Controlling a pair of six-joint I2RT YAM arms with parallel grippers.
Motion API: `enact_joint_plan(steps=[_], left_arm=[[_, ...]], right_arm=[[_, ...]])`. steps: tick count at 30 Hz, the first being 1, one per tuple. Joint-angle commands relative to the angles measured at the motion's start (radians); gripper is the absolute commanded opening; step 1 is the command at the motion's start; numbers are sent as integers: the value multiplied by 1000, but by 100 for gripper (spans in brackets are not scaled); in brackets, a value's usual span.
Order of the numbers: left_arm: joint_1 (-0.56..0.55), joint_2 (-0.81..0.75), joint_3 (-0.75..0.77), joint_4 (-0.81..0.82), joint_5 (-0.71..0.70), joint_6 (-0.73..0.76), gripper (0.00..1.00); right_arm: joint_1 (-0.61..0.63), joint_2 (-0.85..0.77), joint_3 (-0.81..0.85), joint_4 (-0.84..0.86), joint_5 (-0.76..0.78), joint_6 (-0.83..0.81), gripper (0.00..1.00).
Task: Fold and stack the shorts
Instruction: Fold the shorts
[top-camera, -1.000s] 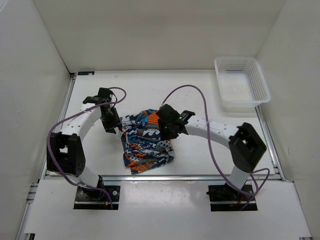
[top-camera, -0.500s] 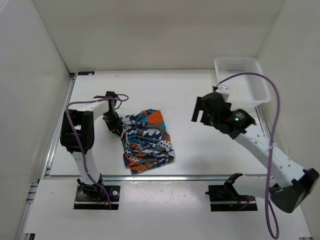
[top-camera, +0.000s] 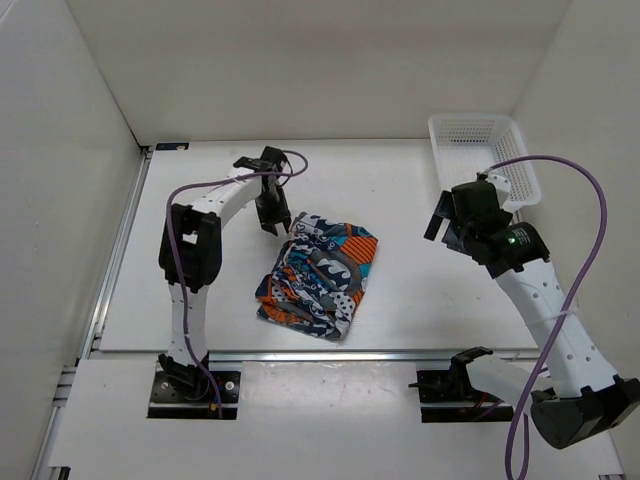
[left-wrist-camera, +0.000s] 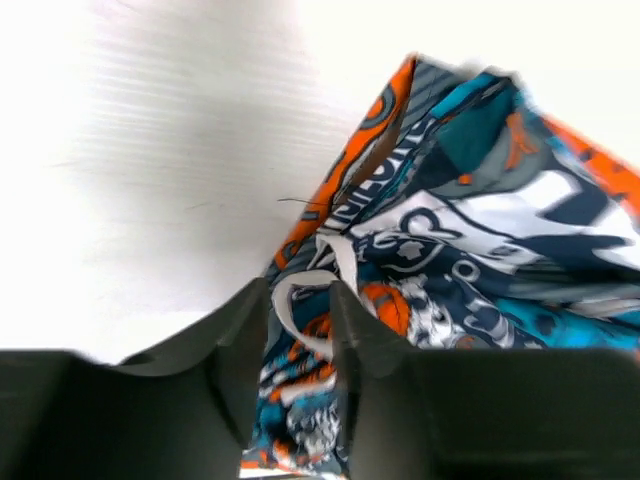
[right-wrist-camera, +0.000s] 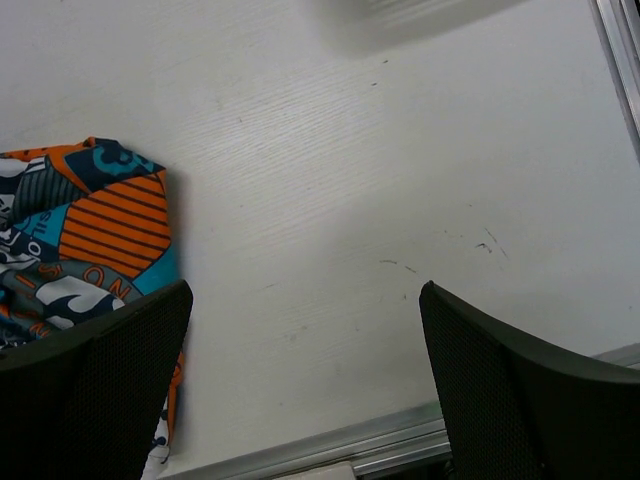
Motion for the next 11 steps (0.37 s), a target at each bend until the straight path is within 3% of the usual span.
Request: enact_joint_plan(steps=[1,8,11], left_arm=[[63,-133,70,-119,-112,22,48],[251,-461,37,-168,-132,91,51],[276,-625,0,-149,-132,108,51]], right_arm=[[-7,17,-5,14,-37,-37,99],[-7,41,4,33,-66,-55,99],[-7,41,-6,79,-83,-86,99]])
